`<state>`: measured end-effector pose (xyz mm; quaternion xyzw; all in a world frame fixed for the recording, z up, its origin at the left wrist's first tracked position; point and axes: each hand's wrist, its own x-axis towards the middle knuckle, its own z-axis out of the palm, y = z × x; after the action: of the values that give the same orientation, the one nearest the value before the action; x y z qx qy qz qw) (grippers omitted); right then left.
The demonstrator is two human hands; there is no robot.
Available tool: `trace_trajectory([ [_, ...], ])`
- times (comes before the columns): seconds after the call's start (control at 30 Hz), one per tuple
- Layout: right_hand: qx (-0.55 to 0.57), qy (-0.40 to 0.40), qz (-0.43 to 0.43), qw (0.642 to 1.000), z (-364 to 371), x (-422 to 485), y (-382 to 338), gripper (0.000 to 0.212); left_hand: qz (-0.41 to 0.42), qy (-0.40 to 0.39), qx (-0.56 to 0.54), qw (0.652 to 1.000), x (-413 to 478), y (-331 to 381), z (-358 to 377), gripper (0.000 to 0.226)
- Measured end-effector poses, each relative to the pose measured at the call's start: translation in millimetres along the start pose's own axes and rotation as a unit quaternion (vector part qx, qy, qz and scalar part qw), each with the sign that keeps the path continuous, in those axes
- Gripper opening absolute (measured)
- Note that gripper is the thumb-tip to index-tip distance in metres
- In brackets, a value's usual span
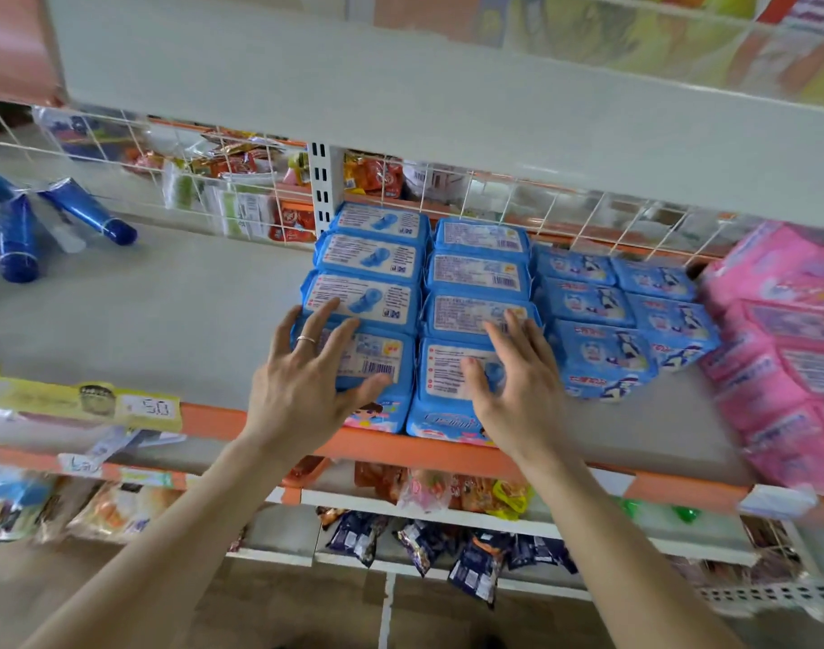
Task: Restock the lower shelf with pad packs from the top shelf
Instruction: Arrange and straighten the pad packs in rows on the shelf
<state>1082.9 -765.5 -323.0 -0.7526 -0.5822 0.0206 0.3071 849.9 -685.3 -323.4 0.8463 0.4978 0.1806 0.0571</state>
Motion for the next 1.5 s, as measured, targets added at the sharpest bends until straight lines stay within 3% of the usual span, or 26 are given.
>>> trace_trajectory([
  [0.23,-0.019,0.007,-0.028,0.999,-11.2,-16.9,3.7,0.062,0.004,-0.014,0.009,1.000,-3.4,-4.8,0.7,0.090],
  [0.4,-0.007,0.055,-0.029,0.998,-21.3,-53.3,12.2,0.063,0.038,0.026,0.005,0.999,-15.3,-1.4,-3.4,0.084],
  [0.53,0.009,0.066,-0.035,0.997,-32.7,-69.6,26.7,0.067,0.111,0.078,-0.006,0.991,-33.1,40.8,-10.8,0.080],
  [0.7,0.020,0.071,-0.062,0.995,-70.1,-81.5,72.2,0.066,0.156,0.063,0.039,0.985,-48.8,129.0,9.4,0.075],
  [0.9,-0.001,0.092,-0.074,0.993,-117.8,-85.0,157.1,0.068,0.155,0.033,0.084,0.984,-50.3,213.7,44.1,0.077],
  [1.07,-0.004,0.055,-0.086,0.995,-142.5,-82.9,201.4,0.073,0.125,0.036,0.087,0.988,-45.7,263.8,58.6,0.074],
  [1.23,-0.006,0.029,-0.094,0.995,-148.9,-64.3,219.7,0.078,0.126,0.029,0.112,0.985,-36.0,279.4,67.6,0.072],
  [1.5,-0.040,-0.002,-0.076,0.996,-152.5,-8.5,228.7,0.086,0.121,-0.011,0.157,0.980,32.0,277.0,61.5,0.090],
])
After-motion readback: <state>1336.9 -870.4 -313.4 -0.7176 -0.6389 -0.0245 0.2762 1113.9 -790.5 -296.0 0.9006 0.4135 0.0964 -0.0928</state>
